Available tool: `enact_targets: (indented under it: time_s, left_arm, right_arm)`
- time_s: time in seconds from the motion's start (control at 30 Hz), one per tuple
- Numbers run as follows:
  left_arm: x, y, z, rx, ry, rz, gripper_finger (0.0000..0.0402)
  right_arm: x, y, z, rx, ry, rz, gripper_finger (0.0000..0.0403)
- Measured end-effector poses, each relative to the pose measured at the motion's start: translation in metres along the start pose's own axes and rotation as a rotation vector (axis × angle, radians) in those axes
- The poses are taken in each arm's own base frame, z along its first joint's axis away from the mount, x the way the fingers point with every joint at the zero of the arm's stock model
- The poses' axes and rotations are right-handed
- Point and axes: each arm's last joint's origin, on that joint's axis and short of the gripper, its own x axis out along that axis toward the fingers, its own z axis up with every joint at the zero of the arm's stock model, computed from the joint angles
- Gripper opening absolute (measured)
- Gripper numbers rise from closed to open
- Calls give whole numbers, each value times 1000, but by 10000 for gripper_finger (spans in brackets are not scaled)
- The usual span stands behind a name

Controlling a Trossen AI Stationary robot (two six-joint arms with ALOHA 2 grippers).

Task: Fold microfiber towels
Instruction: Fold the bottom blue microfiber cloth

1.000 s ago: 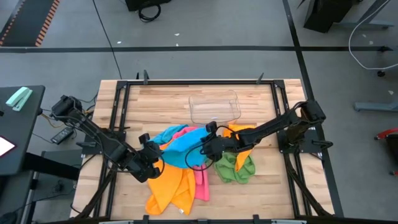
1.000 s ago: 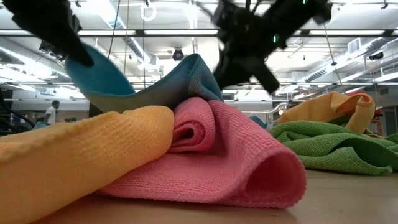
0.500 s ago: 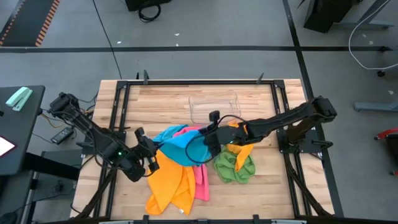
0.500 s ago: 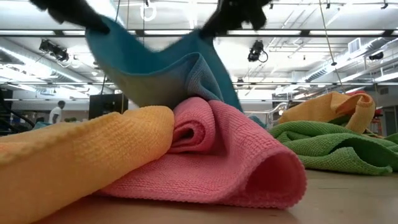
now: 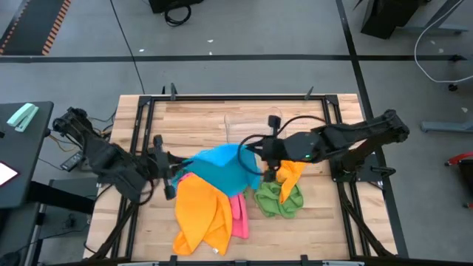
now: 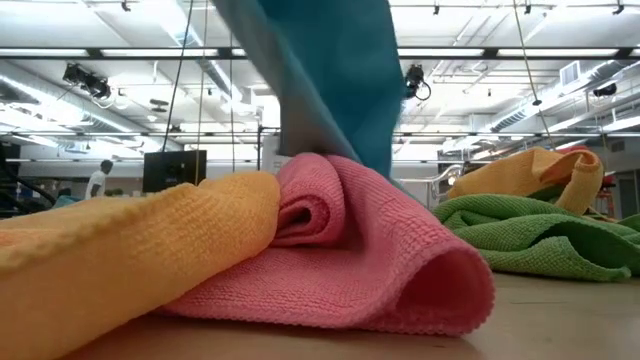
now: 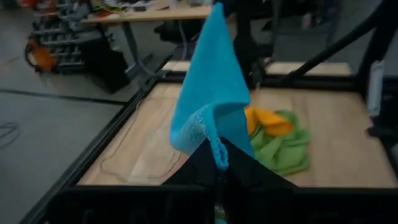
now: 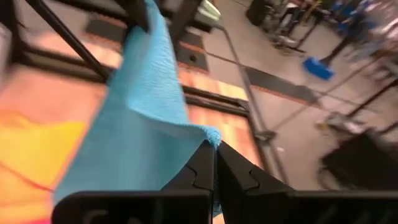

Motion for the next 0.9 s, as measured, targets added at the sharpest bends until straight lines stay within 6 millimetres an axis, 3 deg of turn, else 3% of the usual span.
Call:
enact_targets:
  time_s: [0.37, 0.5, 0.7, 0.9]
  left_arm:
    - [-25, 6, 45, -82, 12, -395, 13]
    - [-37, 4, 58, -136, -26, -545, 25]
    - [-51, -7, 71, -164, -132, -772, 10]
    - [-53, -8, 64, -133, -79, -772, 21]
  right_arm:
    - [-56, 15, 39, 233, -121, 277, 13]
    - [-64, 27, 43, 274, -144, 367, 13]
    - [-80, 41, 59, 432, -271, 528, 13]
    - [-82, 42, 57, 409, -259, 503, 13]
